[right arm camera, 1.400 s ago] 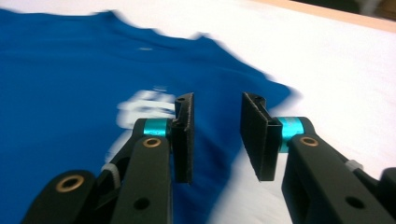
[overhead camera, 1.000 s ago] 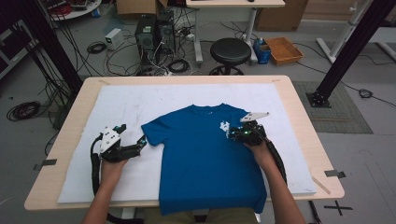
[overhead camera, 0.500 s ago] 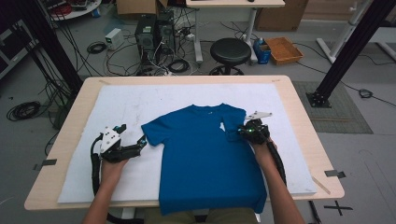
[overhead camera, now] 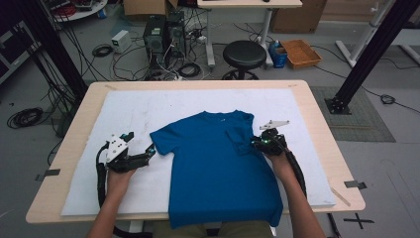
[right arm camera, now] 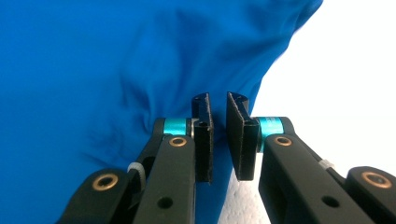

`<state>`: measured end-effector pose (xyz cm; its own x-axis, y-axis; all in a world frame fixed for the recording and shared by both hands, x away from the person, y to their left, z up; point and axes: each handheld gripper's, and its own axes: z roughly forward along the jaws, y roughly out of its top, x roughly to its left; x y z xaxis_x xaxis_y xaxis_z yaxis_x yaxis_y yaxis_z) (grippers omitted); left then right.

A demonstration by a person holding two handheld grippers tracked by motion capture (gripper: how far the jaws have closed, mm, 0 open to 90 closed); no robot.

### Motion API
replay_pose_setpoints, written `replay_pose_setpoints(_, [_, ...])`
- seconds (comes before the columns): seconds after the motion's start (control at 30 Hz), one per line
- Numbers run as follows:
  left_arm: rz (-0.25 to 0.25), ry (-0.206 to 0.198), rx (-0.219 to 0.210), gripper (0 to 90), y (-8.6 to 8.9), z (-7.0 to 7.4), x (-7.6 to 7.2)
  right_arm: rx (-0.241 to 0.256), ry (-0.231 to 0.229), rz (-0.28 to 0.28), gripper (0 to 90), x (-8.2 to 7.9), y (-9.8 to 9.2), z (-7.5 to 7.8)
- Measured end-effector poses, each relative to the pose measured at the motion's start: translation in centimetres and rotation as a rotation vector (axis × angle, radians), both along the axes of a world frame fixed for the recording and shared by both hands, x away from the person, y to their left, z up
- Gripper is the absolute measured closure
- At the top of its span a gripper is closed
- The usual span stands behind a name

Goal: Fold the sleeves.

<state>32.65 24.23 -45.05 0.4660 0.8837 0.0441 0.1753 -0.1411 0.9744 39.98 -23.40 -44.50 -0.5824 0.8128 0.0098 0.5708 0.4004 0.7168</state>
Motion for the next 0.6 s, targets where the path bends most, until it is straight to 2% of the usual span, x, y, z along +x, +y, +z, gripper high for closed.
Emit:
replay_pose_setpoints(0.03, [0.001, 0.001, -0.001, 12.8, 0.0, 0.0, 0.0, -0.034, -0.023, -0.035, 78.8, 0.0, 0.2, 0.0])
replay_pose_setpoints(0.07, [0.001, 0.002, 0.003, 12.8, 0.0, 0.0, 0.0, -0.096, -0.035, -0.083, 80.0, 0.1, 0.3, 0.2])
replay_pose_setpoints(0.1, [0.000, 0.001, 0.004, 12.8, 0.0, 0.0, 0.0, -0.096, -0.035, -0.083, 80.0, 0.1, 0.3, 0.2])
replay_pose_setpoints(0.13, [0.001, 0.001, 0.004, 12.9, 0.0, 0.0, 0.0, -0.178, -0.042, -0.156, 83.9, 0.1, 0.2, 0.4])
replay_pose_setpoints(0.2, [0.000, 0.001, 0.004, 12.9, 0.0, 0.0, 0.0, -0.180, -0.042, -0.177, 83.5, 0.1, 0.0, 0.4])
replay_pose_setpoints(0.23, [0.001, 0.001, 0.004, 12.9, 0.0, 0.0, 0.0, -0.187, -0.046, -0.195, 77.1, 0.1, -0.1, 0.5])
replay_pose_setpoints(0.27, [0.001, 0.001, 0.004, 12.9, 0.0, 0.0, 0.0, -0.077, -0.051, -0.199, 62.8, 0.1, -0.7, 0.7])
replay_pose_setpoints(0.3, [0.001, 0.001, 0.004, 12.9, 0.0, 0.0, 0.0, -0.033, -0.053, -0.205, 62.3, 0.1, -1.0, 0.8])
replay_pose_setpoints(0.33, [0.001, 0.001, 0.004, 12.9, 0.0, 0.0, 0.0, -0.033, -0.053, -0.205, 62.3, 0.1, -1.0, 0.8])
replay_pose_setpoints(0.4, [0.001, 0.001, 0.003, 12.9, 0.0, 0.0, 0.0, 0.032, -0.075, -0.207, 62.1, 0.1, -1.5, 1.0])
replay_pose_setpoints(0.47, [0.002, 0.001, 0.003, 12.9, 0.0, 0.0, 0.0, 0.030, -0.108, -0.169, 70.4, -0.2, -1.4, 1.2])
replay_pose_setpoints(0.5, [0.002, 0.001, 0.004, 12.9, 0.0, 0.0, 0.0, 0.005, -0.142, -0.130, 77.6, -0.3, -0.8, 1.2])
replay_pose_setpoints(0.57, [0.000, 0.000, 0.009, 12.8, -0.1, 0.0, 0.0, -0.013, -0.152, -0.116, 80.6, -0.2, -0.3, 1.2])
replay_pose_setpoints(0.6, [0.001, -0.002, 0.014, 12.9, -0.1, 0.0, 0.0, -0.040, -0.151, -0.106, 82.0, 0.1, 0.1, 1.1])
